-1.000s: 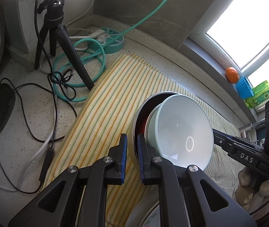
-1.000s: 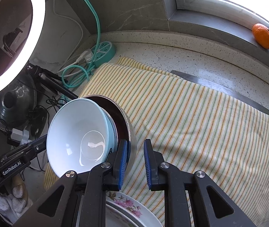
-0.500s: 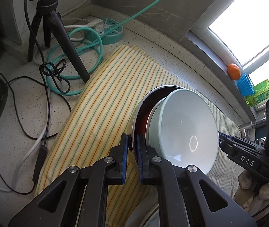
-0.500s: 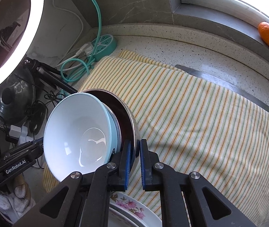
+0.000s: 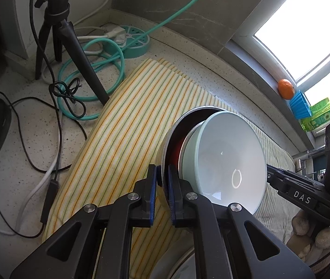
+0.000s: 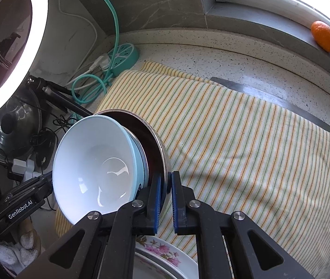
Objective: Organize plates and bowls
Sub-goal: 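Lift the nested bowl stack and carry it over the plate stack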
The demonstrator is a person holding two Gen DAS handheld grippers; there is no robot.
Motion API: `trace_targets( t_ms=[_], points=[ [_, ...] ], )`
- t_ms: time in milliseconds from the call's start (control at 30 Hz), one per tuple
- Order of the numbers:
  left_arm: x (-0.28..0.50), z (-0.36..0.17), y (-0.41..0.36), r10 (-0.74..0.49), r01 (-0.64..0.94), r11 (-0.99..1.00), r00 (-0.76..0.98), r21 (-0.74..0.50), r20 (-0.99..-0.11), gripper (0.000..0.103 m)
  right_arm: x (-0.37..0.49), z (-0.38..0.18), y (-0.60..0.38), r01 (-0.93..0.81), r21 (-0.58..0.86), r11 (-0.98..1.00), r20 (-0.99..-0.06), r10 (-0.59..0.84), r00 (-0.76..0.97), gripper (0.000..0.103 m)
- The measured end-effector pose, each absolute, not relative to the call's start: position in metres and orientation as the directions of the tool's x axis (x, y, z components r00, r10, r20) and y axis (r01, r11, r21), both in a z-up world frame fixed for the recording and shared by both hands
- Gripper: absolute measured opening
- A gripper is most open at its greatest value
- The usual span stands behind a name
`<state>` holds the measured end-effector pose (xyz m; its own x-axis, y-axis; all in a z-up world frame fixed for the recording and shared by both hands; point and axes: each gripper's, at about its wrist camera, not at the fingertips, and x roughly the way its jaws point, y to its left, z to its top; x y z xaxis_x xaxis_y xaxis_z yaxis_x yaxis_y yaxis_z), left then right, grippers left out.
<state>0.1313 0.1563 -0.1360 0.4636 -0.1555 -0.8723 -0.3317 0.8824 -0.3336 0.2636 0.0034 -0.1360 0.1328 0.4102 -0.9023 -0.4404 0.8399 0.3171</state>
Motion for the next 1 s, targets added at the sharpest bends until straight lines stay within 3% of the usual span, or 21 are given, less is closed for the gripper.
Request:
trace_targets(
  t_ms=[1000],
  points=[
    [0.088,-0.076,0.128,-0.163,-0.254,0.902,0.548,-0.349,-0.821,0.008,0.216,-0.068,-0.035,-0.436,0.313,0.844,-0.872,0.437,0.222,0.008]
  ],
)
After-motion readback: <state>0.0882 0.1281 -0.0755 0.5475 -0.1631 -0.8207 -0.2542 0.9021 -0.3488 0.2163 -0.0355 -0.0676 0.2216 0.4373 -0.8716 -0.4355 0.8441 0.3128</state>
